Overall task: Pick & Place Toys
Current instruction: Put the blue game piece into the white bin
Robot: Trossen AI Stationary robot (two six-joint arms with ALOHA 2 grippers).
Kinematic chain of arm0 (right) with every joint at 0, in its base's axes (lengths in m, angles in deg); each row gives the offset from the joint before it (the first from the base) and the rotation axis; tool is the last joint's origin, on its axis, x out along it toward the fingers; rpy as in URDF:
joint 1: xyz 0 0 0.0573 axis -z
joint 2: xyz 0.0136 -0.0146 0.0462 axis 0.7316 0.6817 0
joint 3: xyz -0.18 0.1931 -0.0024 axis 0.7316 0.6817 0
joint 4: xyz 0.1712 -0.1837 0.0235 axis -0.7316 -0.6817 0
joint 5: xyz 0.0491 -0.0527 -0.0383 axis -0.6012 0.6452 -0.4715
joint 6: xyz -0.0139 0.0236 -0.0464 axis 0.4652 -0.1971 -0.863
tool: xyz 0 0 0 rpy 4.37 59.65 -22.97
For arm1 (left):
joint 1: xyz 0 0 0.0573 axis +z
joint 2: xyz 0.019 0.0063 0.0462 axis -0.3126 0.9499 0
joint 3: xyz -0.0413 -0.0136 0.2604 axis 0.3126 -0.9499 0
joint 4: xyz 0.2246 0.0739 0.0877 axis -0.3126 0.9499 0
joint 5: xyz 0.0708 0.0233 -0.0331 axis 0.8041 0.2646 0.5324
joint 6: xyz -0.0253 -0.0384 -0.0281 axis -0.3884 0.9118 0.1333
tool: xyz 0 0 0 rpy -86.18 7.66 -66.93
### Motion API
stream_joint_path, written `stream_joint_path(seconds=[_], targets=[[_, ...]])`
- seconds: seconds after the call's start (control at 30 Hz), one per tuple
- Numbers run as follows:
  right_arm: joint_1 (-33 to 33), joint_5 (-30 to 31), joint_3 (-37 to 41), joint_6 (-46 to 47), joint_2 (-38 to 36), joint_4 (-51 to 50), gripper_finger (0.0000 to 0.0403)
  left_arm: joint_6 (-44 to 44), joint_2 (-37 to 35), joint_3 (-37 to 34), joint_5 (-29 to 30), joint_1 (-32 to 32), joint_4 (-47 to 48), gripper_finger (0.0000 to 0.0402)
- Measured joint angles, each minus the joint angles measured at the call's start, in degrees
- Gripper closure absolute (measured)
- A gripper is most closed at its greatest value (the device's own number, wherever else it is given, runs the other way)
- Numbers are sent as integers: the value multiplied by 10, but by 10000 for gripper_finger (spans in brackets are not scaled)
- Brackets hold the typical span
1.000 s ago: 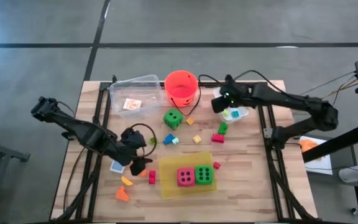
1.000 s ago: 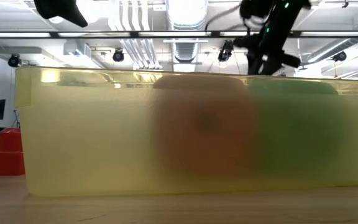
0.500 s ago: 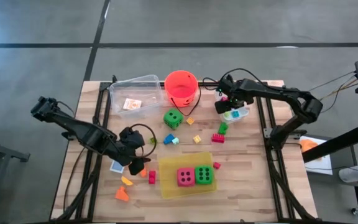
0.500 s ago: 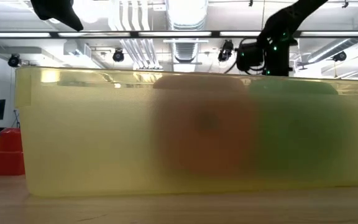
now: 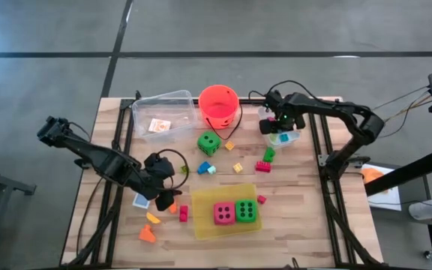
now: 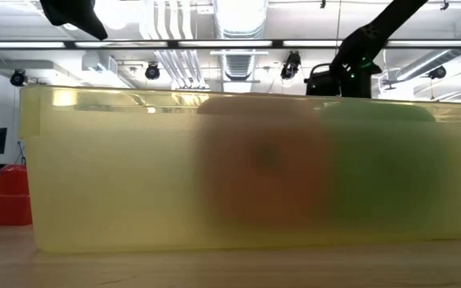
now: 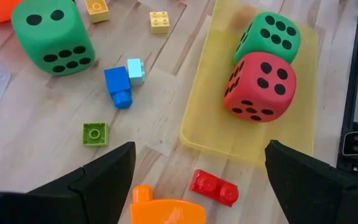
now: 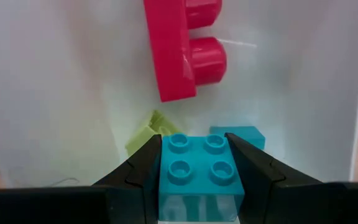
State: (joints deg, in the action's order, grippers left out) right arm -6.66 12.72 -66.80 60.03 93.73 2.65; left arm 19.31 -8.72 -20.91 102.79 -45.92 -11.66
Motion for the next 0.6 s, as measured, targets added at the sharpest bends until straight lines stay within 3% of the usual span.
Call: stream_joint_path(seconds=[0.6], targets=[[20, -45, -1, -15, 15, 9, 271, 0, 0, 0, 0, 0, 0, 57]])
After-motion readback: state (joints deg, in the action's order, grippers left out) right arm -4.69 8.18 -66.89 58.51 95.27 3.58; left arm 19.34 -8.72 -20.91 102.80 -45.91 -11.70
